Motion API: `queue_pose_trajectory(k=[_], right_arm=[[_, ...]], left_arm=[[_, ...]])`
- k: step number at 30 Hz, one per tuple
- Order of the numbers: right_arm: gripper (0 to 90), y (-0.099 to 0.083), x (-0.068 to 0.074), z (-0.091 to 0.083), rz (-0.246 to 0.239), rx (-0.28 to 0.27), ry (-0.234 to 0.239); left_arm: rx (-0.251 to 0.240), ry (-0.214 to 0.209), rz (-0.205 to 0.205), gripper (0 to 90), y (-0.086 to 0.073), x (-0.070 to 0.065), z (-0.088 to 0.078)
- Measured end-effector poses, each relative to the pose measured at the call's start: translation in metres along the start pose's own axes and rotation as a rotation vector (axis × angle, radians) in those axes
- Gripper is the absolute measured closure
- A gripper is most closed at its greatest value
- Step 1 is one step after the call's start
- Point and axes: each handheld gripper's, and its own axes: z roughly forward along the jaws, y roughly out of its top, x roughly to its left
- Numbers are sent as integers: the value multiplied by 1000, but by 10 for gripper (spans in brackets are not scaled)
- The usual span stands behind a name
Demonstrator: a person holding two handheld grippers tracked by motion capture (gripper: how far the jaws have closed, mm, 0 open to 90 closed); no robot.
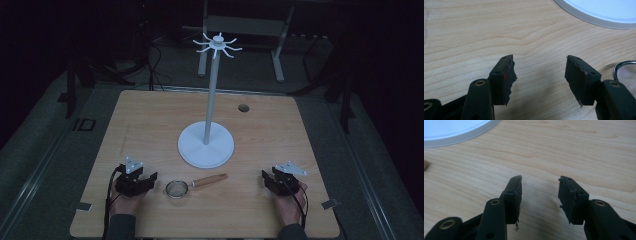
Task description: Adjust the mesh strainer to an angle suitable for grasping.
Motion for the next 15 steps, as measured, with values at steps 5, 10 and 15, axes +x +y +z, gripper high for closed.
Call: queue_pose_trajectory(k=[5, 10, 15], right_arm=[[606, -2, 1, 1, -21, 10, 26], [680, -3, 3, 1, -69, -1, 22], [693, -2, 4, 2, -88, 5, 54]], left_arm=[[4, -4, -2, 418, 0, 0, 0], [10, -9, -1, 425, 0, -1, 0], [12, -17, 4, 434, 0, -2, 0]])
